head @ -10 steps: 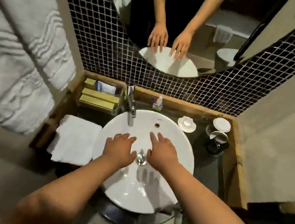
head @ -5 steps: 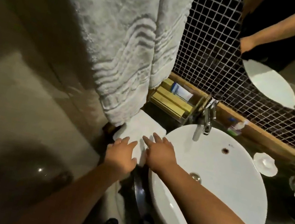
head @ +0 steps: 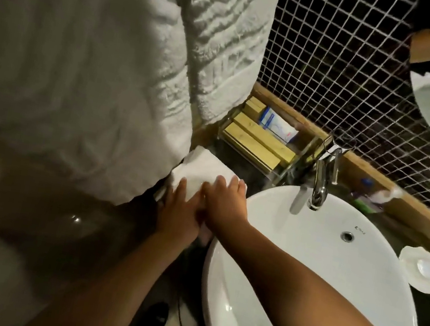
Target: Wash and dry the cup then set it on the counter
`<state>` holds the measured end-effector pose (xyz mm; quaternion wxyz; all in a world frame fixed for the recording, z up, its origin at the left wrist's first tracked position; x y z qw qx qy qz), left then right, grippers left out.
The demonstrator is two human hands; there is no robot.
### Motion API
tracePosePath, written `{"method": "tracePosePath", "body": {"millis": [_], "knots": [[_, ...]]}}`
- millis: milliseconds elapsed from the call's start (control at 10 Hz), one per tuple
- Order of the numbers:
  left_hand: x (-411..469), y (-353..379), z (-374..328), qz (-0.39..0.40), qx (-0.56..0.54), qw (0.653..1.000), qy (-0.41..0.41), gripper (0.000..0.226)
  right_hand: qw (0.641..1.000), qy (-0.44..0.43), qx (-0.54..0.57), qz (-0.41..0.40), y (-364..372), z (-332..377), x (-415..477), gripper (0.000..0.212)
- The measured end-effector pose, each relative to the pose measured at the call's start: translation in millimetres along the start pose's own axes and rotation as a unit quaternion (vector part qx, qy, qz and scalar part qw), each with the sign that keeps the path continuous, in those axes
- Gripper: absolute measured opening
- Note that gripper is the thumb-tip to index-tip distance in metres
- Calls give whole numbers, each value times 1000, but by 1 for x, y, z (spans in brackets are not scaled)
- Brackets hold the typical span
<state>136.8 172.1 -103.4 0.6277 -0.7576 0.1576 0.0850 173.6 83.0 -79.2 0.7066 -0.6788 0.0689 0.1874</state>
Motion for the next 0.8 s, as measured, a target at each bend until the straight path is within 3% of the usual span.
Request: {"method": "tracePosePath", "body": {"millis": [300,500,800], "knots": [[31,-4,-17,-2,24,1000,12,64,999,20,21,-30,4,-32,12,57],[22,-15,-24,35,40,998,26,57,998,17,51,11,-8,-45,-2,49],[-15,-85,-116,3,25,978,206,53,982,179,52,-18,-69,-110,-107,50]]}}
Point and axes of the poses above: each hand's wrist, its own x-axis towards the middle knuckle, its own y-axis out of the palm, z = x × y, the point moved 8 cm from there along x, towards the middle knuckle, and after that the axes turned 8 degrees about y, right-handed, at the moved point
